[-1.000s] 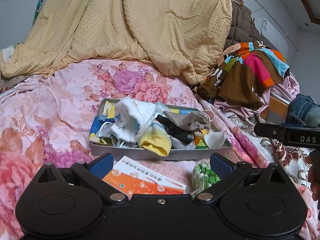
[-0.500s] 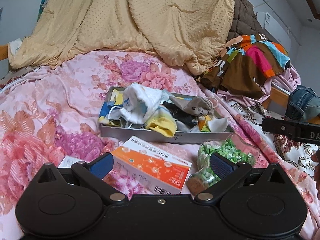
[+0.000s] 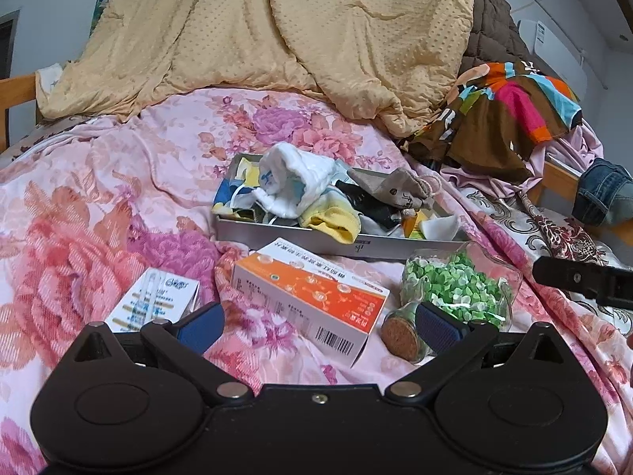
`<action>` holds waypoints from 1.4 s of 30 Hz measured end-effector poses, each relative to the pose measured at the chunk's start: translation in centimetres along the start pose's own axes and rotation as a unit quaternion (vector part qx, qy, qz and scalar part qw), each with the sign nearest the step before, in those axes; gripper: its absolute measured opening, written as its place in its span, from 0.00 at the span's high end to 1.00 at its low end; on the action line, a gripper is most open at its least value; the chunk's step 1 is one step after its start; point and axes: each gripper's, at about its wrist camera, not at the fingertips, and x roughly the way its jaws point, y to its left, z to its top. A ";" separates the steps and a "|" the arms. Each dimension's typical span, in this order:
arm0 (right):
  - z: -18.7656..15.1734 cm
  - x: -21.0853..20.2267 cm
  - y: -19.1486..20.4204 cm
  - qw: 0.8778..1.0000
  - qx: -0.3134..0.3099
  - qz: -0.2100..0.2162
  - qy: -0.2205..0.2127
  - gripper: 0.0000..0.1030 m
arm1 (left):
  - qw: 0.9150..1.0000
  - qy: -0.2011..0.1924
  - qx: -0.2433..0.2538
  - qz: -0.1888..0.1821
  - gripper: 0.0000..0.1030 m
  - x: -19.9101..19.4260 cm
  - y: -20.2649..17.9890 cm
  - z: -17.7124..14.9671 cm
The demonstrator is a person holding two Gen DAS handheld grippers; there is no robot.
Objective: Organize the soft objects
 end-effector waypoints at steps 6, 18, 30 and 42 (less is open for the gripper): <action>-0.9 -0.6 0.6 1.000 -0.010 0.002 -0.003 0.00 | 1.000 0.001 0.000 0.007 0.01 -0.4 -0.1 -0.7; -3.4 -0.9 2.1 1.000 -0.017 0.018 0.018 0.00 | 0.999 -0.012 -0.007 0.041 0.01 -2.1 0.2 -2.2; -4.8 -0.8 2.0 1.000 -0.002 0.002 0.021 0.00 | 0.994 -0.008 -0.058 0.096 0.01 -3.4 2.1 -3.3; -5.2 -0.1 1.5 0.999 0.013 0.000 0.040 0.00 | 0.995 0.006 -0.036 0.097 0.01 -3.0 1.5 -4.0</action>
